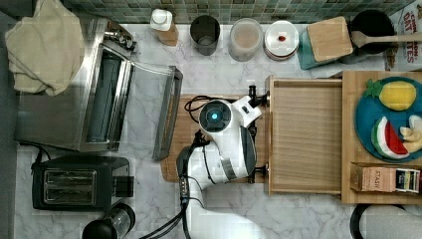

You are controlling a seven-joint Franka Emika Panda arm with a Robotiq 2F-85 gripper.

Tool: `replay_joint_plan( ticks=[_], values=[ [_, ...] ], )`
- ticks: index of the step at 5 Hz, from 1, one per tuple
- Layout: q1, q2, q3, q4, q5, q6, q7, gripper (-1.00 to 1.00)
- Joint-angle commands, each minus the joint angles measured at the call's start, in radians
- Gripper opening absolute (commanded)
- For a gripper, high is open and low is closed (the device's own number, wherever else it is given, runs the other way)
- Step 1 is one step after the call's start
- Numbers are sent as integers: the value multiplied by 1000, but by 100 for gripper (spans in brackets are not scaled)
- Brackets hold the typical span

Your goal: Close the drawer.

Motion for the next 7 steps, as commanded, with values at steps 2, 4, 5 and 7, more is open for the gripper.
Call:
replay_joint_plan(
  ticks=[2,4,5,7],
  values=[
    [-101,-77,-133,-83,-114,128,-145,-100],
    [-166,-51,-236,-55,-122,198,-229,-100],
    [-226,-24,-255,-4,-99,183,-327,-100],
    [-340,25,-308,54,-17,273,-567,-100]
  ],
)
